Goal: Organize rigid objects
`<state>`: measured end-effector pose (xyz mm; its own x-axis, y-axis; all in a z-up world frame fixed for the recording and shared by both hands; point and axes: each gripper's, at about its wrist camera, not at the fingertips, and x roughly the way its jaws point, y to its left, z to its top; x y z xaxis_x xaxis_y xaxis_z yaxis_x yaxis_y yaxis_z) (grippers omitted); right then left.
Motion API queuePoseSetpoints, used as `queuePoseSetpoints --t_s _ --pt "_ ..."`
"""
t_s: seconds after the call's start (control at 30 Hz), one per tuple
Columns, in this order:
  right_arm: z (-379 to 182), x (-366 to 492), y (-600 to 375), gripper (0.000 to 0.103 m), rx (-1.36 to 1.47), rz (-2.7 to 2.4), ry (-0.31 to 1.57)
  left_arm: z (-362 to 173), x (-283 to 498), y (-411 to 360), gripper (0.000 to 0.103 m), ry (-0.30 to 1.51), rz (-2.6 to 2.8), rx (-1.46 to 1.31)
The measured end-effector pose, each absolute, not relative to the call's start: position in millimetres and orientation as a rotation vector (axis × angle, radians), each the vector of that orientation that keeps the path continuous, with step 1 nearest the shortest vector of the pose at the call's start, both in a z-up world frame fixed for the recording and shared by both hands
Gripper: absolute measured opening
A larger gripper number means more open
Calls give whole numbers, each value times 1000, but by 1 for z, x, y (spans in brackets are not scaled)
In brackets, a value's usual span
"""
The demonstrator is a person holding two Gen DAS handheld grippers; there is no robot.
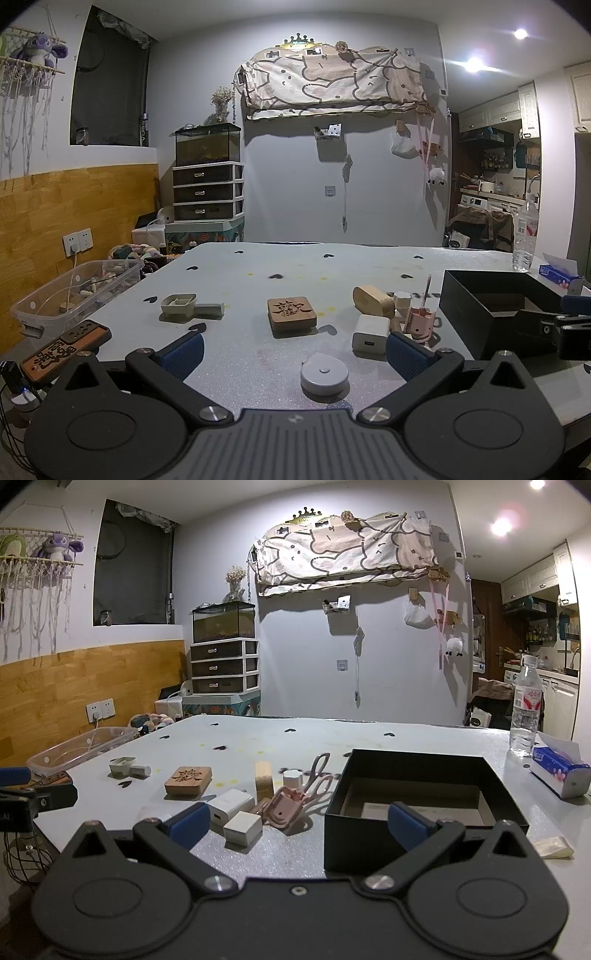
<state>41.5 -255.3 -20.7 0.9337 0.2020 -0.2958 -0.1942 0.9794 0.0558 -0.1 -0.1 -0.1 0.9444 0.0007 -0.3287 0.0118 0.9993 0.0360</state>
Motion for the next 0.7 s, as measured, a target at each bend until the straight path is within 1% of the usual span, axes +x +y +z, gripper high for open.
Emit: queuePoseSetpoints --t_s 0.7 --pt "-20 41 -255 103 25 202 310 0 0 0 103 336 -6 37"
